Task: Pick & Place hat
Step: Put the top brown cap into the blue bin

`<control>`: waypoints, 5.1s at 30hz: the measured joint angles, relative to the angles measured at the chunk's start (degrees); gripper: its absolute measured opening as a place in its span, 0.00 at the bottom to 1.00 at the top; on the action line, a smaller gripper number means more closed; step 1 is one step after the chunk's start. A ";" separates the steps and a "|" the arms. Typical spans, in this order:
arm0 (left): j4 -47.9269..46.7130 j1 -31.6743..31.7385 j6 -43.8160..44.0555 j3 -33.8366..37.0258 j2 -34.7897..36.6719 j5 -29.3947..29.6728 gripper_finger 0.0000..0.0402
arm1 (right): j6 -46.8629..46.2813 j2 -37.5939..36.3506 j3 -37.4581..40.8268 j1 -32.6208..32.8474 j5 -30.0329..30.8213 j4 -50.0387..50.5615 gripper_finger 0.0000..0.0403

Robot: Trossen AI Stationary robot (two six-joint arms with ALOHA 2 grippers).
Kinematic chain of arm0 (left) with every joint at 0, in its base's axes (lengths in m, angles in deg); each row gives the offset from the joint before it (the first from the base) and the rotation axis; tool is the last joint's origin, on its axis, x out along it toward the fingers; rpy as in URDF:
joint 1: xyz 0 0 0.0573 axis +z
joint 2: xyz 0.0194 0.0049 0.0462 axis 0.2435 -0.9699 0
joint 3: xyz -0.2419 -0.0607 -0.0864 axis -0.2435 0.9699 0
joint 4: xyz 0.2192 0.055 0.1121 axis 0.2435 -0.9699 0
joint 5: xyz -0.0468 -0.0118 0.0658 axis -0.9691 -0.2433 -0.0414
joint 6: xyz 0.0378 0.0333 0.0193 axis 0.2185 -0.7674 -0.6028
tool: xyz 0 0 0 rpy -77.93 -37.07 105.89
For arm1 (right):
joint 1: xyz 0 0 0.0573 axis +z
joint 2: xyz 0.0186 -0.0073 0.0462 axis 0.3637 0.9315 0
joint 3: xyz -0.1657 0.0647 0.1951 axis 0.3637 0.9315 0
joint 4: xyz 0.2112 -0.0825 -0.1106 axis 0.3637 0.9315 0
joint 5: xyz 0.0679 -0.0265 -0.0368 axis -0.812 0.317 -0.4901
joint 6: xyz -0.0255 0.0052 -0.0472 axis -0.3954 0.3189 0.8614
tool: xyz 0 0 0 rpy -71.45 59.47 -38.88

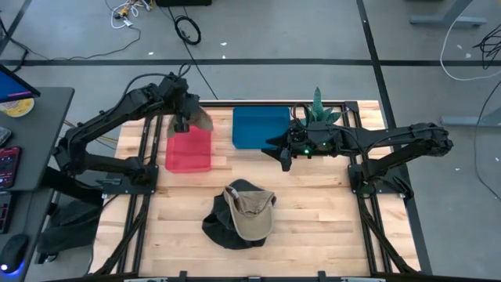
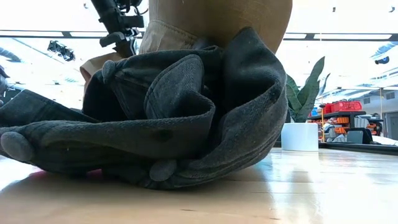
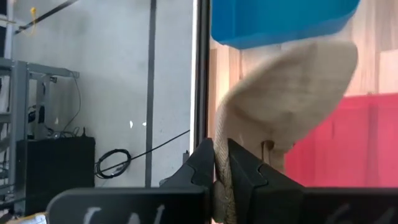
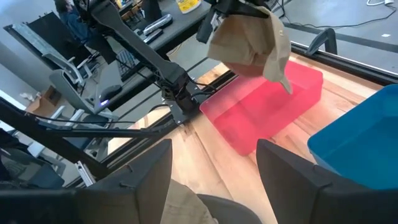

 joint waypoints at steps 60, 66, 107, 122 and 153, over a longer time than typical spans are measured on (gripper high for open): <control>-16.57 -5.73 3.34 0.04 -8.63 2.32 0.05 | -0.48 -0.02 0.07 0.01 0.16 2.47 0.58; -17.37 -9.02 10.44 0.04 -8.63 3.07 0.06 | 0.22 -0.02 0.07 0.00 0.16 2.47 0.58; -16.25 -7.52 72.70 0.02 -7.98 10.99 0.05 | 1.53 -0.02 0.07 0.00 0.14 4.92 0.58; 11.80 -7.26 100.69 -0.07 -1.73 13.61 0.05 | 4.68 -0.02 0.07 0.01 0.16 5.01 0.58; 50.71 -26.35 97.54 0.02 -1.38 37.27 0.05 | 36.46 11.09 -10.55 -1.36 3.36 -25.68 0.82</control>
